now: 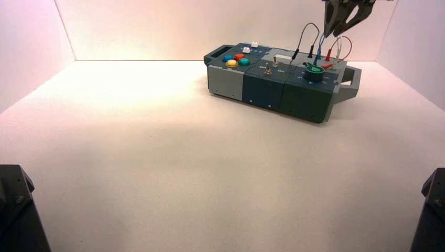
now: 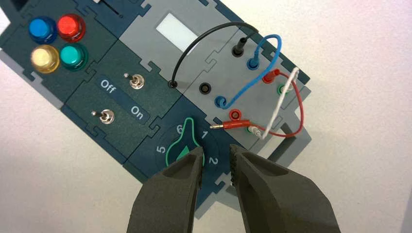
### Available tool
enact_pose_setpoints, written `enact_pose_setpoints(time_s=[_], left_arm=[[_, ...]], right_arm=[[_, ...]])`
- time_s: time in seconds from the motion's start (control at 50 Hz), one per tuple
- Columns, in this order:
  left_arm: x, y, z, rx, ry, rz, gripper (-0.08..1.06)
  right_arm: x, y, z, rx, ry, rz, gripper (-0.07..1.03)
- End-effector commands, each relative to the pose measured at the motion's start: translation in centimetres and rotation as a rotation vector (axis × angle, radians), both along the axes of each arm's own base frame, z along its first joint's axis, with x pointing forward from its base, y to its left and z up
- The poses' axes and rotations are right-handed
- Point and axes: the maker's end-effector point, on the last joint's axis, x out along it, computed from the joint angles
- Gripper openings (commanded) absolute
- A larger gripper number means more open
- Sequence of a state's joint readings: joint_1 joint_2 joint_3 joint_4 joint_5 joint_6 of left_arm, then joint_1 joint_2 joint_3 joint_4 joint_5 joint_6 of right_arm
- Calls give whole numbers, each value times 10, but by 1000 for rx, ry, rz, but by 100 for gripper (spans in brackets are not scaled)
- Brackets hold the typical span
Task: Insert the blue wire.
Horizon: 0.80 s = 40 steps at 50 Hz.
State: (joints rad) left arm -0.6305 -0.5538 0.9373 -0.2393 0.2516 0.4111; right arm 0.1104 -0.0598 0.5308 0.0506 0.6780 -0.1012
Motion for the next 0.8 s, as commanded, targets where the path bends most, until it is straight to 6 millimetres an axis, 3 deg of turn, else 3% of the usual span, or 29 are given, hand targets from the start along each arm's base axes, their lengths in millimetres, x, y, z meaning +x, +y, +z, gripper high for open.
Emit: enact_pose_setpoints(time_s=[0.02,0.6,0.8], left_arm=[[4,-1,8,-21,-44,5,56],[10,1,-4,-11,-37,26,56],[10,1,-6,-5,-31,24,56]], right_arm=[[2,1,20,8,-50,2,31],[-16,1,14,7,-52,8,31],[-18,1,23,10,-76,10,31]])
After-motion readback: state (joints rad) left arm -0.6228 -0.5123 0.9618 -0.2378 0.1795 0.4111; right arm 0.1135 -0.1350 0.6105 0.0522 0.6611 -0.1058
